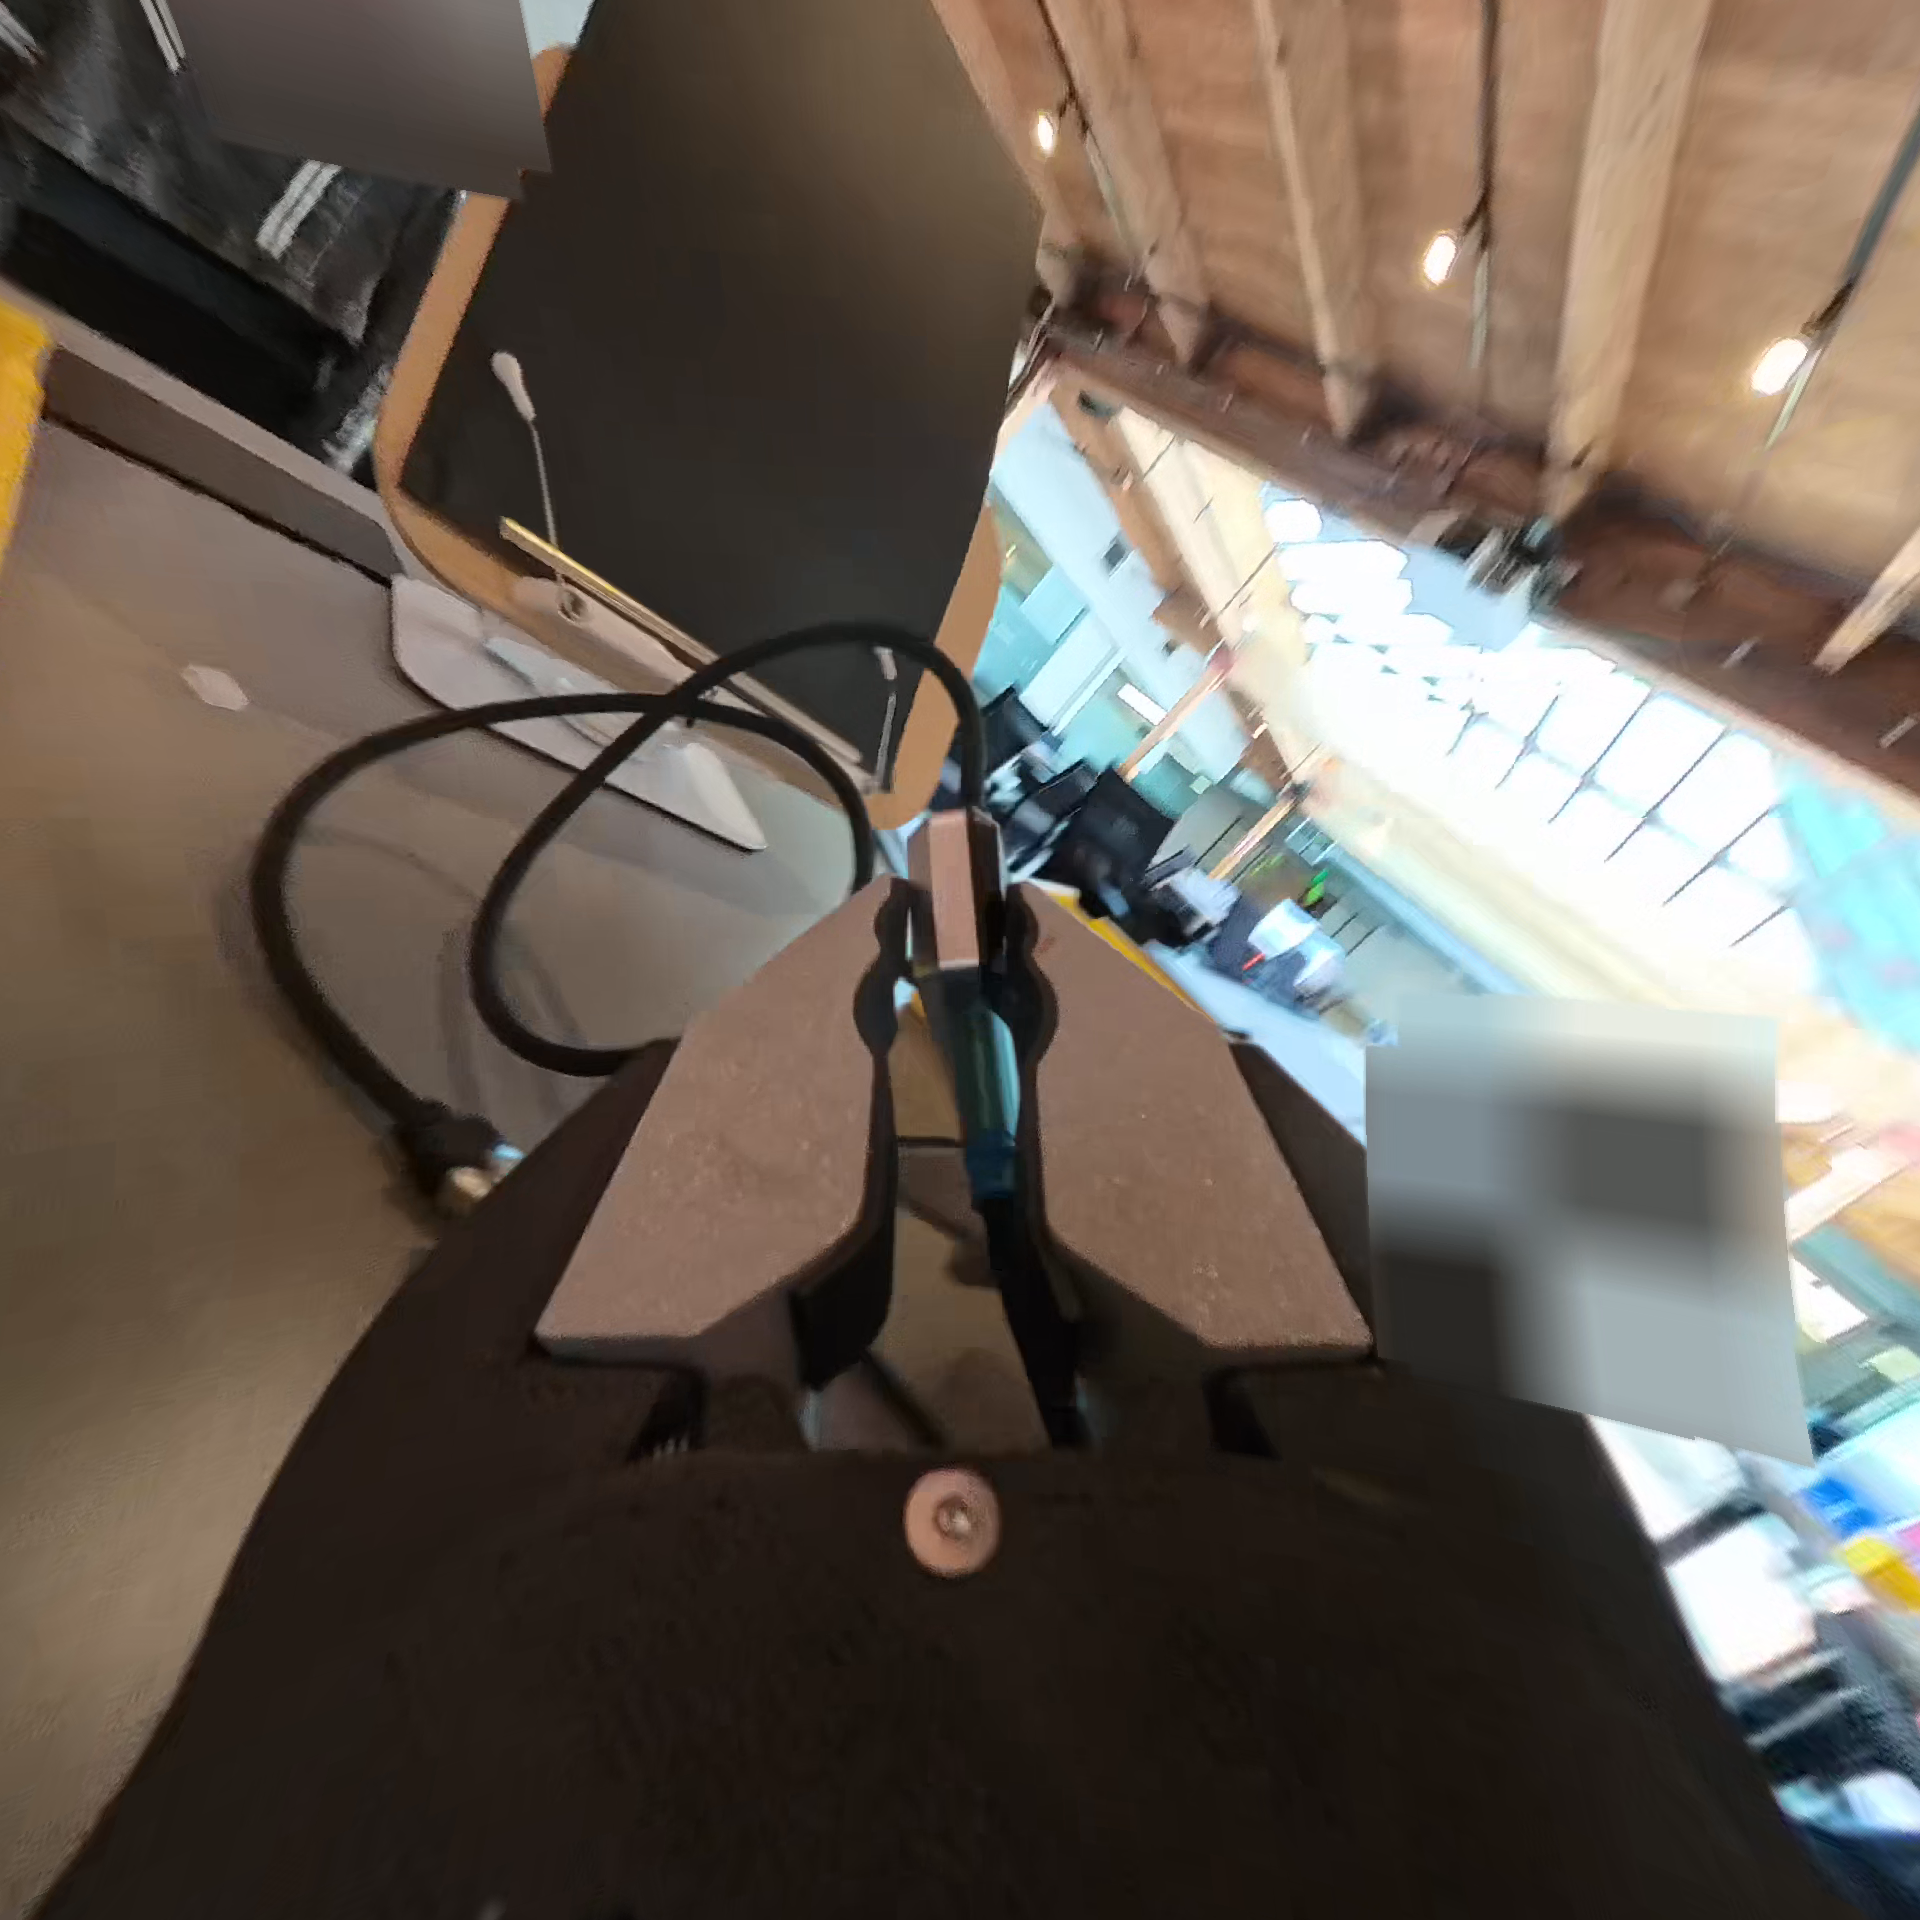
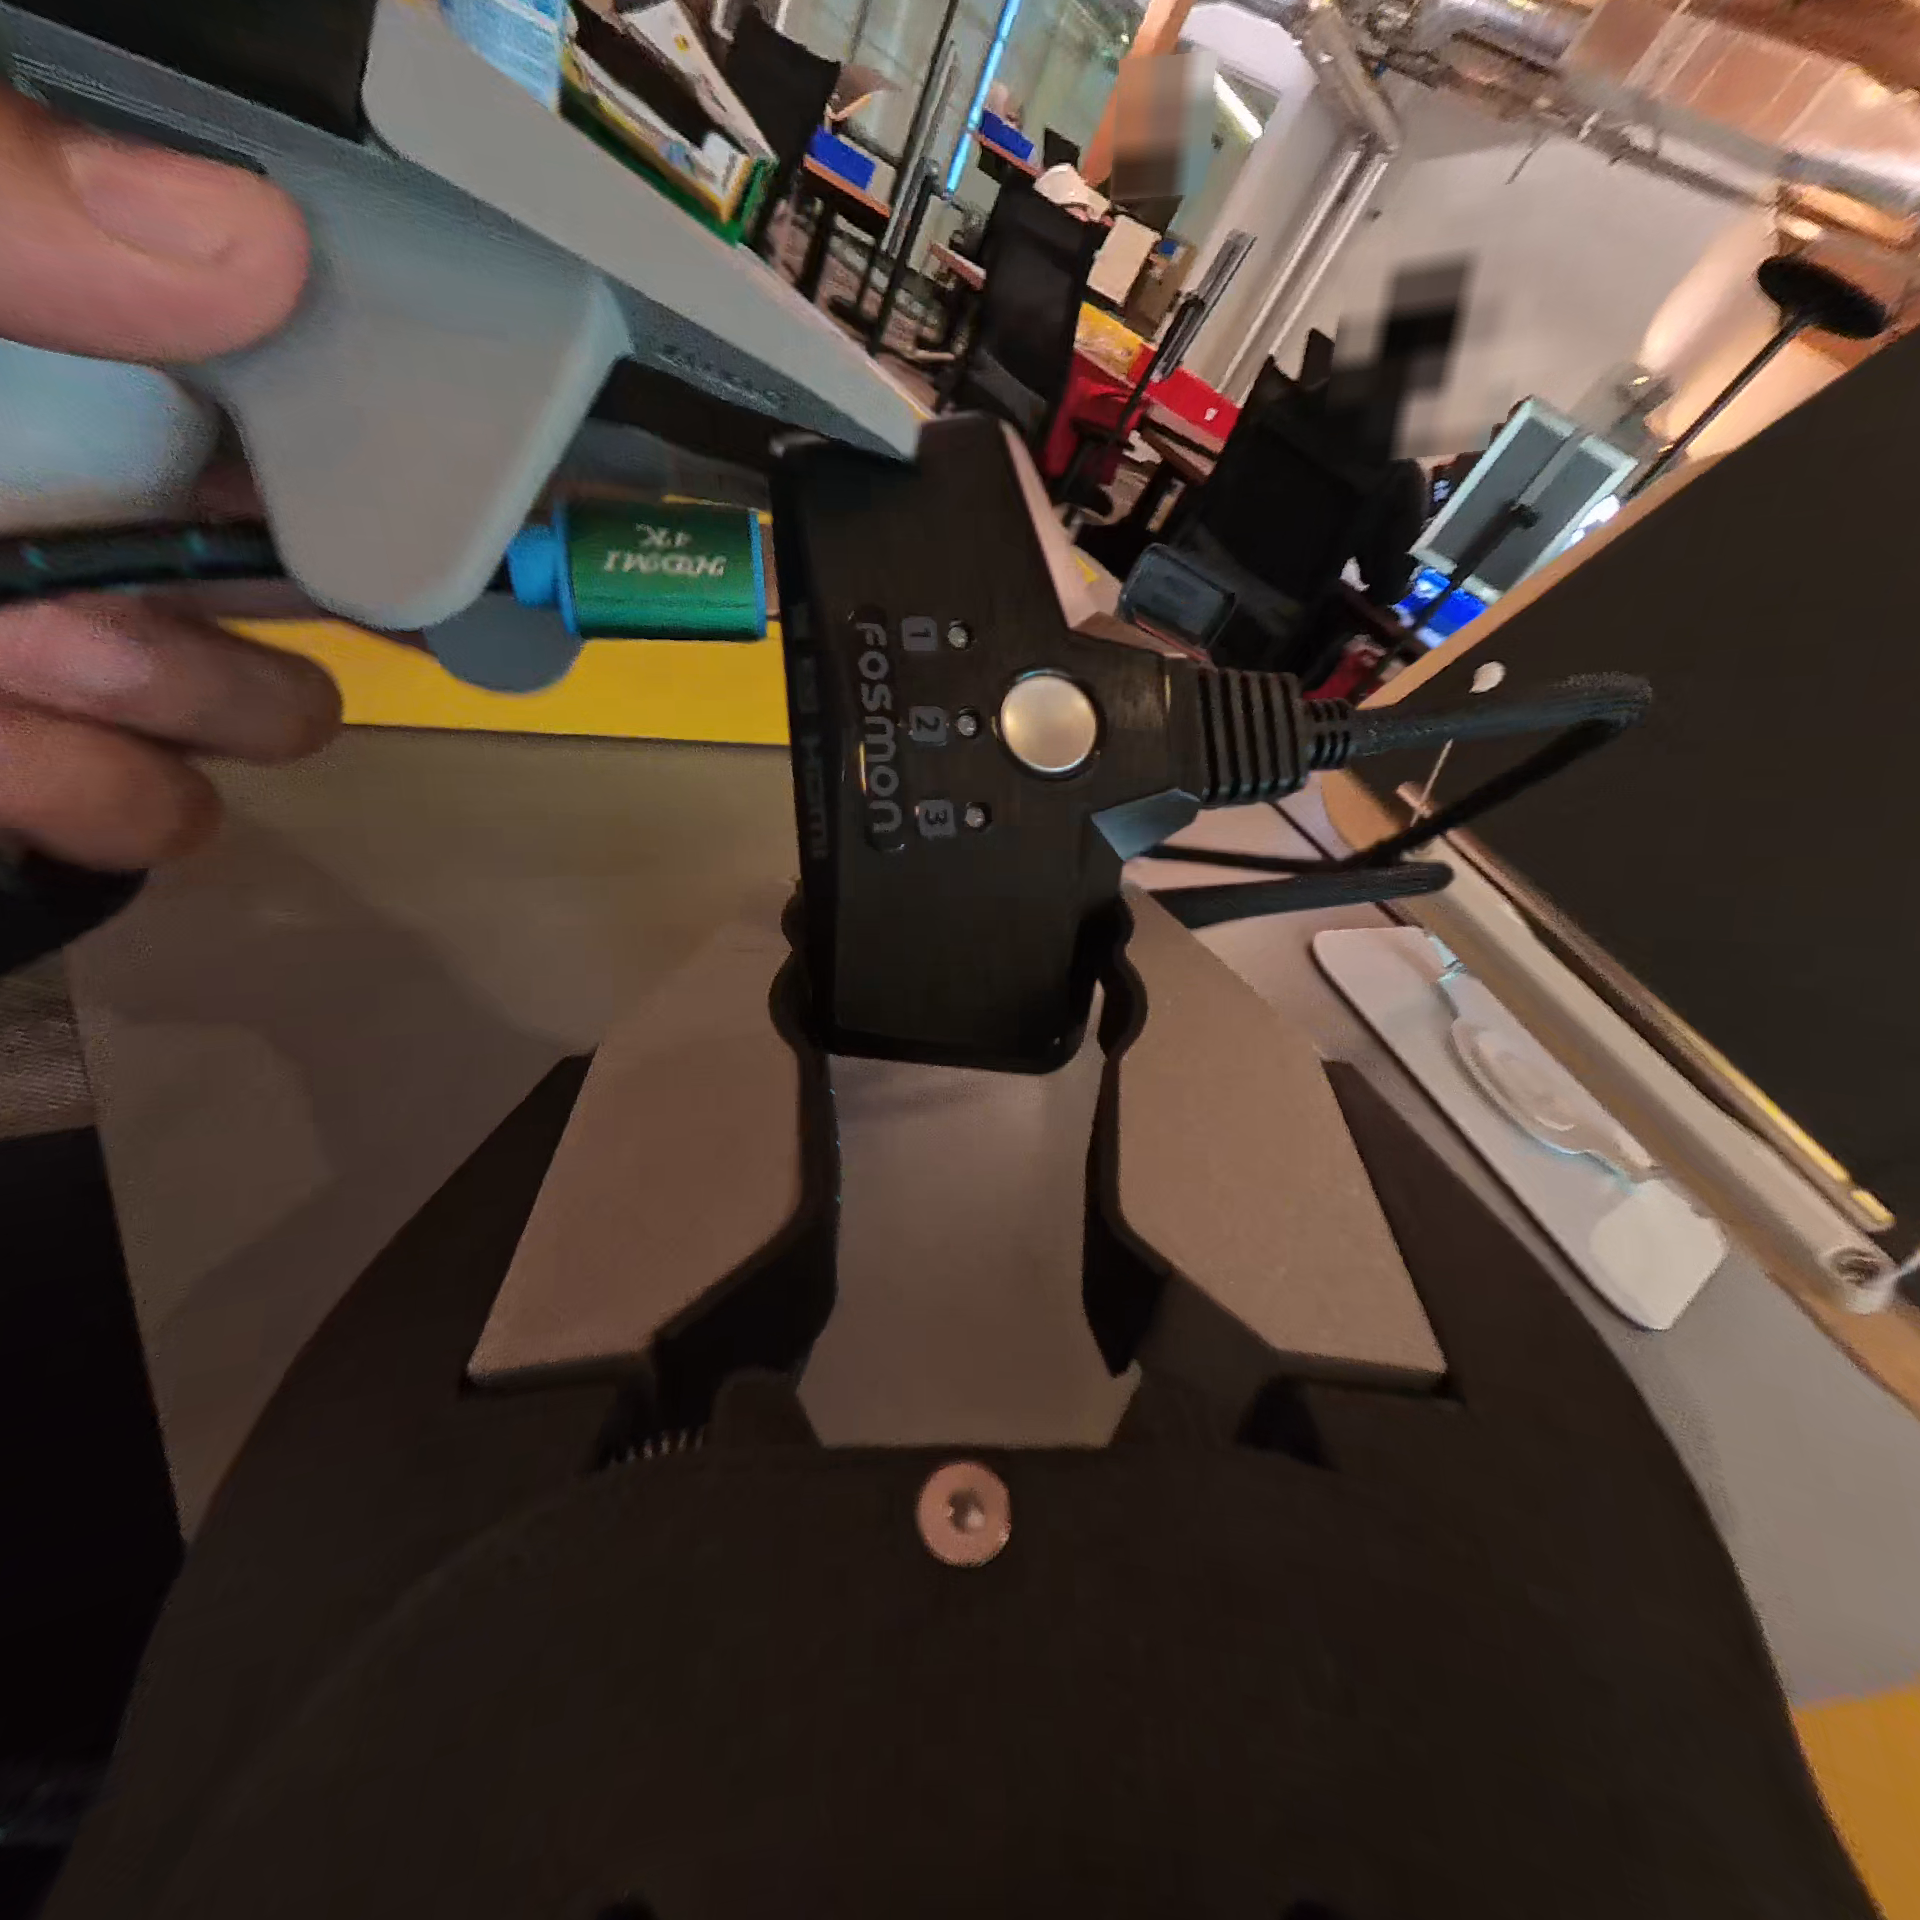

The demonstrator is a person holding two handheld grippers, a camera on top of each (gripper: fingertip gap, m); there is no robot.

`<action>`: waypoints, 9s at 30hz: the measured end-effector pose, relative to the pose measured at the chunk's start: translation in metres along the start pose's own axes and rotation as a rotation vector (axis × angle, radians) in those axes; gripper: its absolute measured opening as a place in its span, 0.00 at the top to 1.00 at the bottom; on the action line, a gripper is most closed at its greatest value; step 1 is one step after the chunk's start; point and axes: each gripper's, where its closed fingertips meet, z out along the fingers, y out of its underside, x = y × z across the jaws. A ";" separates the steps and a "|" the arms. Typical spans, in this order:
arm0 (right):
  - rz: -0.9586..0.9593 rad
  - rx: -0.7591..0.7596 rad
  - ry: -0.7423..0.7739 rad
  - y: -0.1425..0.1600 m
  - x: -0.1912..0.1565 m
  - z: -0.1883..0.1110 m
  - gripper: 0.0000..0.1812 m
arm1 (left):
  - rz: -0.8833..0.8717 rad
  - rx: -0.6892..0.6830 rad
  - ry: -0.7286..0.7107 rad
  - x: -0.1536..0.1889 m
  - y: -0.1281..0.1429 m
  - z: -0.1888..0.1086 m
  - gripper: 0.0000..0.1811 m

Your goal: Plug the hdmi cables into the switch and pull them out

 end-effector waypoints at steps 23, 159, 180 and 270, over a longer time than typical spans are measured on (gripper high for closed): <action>0.367 -0.113 -0.927 0.018 -0.042 -0.074 0.72 | 1.471 -0.626 -0.060 0.017 0.065 -0.034 0.76; 0.128 0.287 -0.816 -0.120 -0.079 -0.148 0.96 | 0.800 -0.569 0.361 0.140 0.116 -0.040 0.89; 0.127 0.292 -0.881 -0.119 -0.074 -0.158 0.96 | 0.765 -0.414 0.391 0.149 0.113 -0.034 0.89; -0.163 -1.654 0.111 0.209 0.286 -0.321 0.93 | 0.925 -0.050 0.230 0.164 -0.082 -0.137 0.89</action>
